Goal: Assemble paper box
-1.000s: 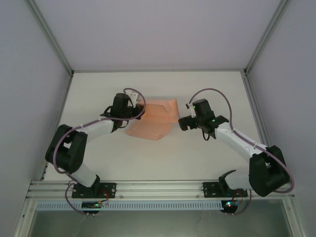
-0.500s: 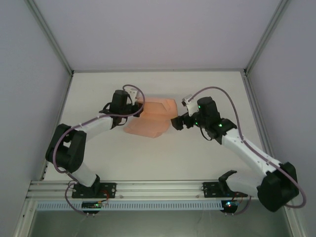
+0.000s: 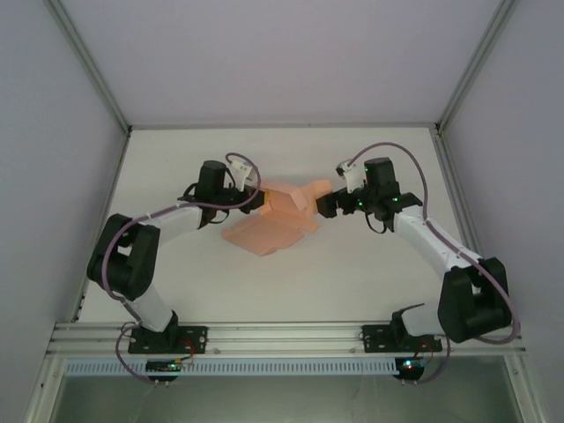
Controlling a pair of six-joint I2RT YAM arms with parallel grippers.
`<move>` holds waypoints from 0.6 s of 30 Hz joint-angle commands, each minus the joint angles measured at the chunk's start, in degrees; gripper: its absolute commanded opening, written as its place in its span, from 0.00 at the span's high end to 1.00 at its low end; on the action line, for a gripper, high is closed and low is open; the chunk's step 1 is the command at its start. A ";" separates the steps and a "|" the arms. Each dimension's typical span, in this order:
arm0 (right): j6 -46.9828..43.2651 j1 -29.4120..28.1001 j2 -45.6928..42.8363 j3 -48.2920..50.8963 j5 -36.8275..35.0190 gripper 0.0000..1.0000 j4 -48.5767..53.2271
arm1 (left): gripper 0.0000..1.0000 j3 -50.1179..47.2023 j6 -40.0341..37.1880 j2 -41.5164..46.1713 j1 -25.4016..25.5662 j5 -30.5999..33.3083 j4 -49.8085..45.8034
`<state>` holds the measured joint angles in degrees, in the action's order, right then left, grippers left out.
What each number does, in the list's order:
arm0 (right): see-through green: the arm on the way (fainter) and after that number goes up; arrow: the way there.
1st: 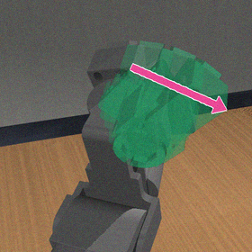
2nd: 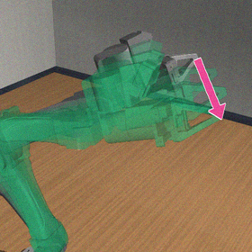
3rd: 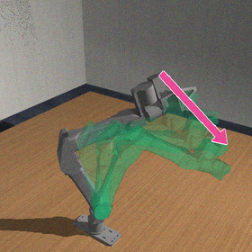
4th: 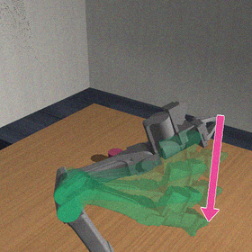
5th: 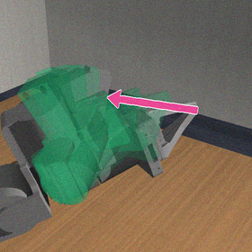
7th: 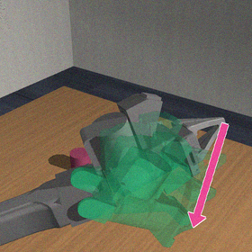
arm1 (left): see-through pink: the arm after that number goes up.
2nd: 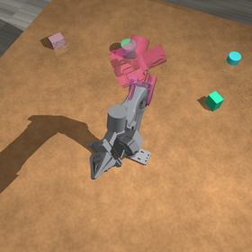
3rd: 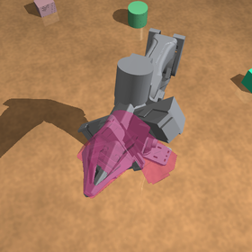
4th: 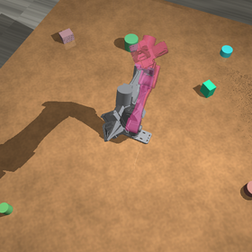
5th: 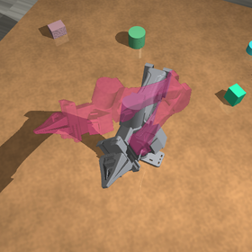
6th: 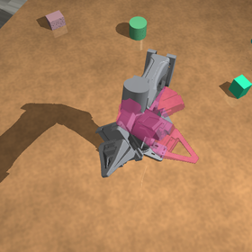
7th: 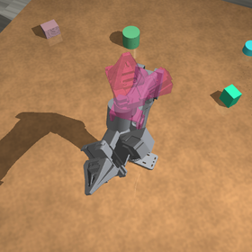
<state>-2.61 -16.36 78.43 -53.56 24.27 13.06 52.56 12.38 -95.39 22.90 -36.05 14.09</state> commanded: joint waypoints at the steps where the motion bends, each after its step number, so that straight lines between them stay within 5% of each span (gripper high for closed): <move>1: -2.77 -0.32 2.84 0.09 4.44 0.01 -3.23 | 1.00 1.02 -1.16 -0.49 0.42 -5.77 2.54; 9: -2.84 -2.86 4.91 -2.10 6.71 0.01 -4.69 | 1.00 1.15 1.99 0.39 1.01 0.41 2.80; 14: -3.11 -2.65 -4.83 2.82 0.56 0.01 2.44 | 1.00 0.74 4.30 2.02 0.50 8.99 0.55; 18: -3.28 -2.70 -12.76 8.20 -4.11 0.01 5.54 | 1.00 0.89 5.05 2.50 -0.31 9.80 -0.39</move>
<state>-5.02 -18.81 69.47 -48.34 24.27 13.82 52.56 15.86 -95.44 23.16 -28.18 13.87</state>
